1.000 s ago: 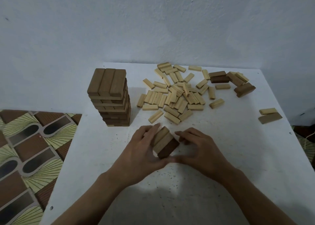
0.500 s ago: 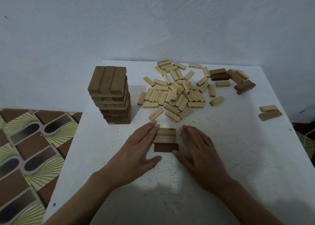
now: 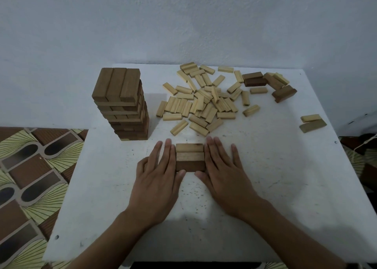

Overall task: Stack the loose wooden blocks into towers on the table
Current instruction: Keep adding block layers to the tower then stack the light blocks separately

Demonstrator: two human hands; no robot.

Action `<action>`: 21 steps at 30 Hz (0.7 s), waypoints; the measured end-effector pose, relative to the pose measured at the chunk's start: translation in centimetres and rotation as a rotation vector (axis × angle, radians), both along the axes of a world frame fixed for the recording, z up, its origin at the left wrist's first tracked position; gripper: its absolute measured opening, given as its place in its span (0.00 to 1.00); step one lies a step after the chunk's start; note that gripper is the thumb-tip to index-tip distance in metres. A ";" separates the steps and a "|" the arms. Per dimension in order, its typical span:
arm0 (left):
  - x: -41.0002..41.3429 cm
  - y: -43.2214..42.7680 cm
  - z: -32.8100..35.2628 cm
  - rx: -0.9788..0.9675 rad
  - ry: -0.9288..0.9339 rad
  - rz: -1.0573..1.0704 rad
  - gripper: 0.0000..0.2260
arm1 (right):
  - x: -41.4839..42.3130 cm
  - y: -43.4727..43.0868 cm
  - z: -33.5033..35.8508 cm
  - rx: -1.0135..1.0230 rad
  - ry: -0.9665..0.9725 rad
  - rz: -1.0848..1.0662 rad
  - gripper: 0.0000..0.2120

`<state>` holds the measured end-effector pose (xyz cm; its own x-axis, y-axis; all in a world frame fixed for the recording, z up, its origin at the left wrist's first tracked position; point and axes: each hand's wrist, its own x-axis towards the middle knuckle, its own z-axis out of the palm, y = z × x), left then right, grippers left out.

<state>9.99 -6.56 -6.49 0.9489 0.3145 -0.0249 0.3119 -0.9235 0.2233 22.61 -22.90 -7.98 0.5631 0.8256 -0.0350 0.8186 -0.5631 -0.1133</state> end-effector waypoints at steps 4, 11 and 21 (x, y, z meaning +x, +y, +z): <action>-0.1 0.1 -0.3 0.027 -0.005 0.000 0.30 | -0.3 0.3 -0.2 0.008 -0.003 -0.045 0.35; 0.0 0.2 -0.5 0.028 0.000 0.024 0.30 | 0.0 0.3 0.0 0.019 0.040 -0.036 0.35; 0.0 2.3 0.1 0.007 0.057 -0.098 0.36 | 1.3 -0.5 1.8 0.061 0.266 0.005 0.43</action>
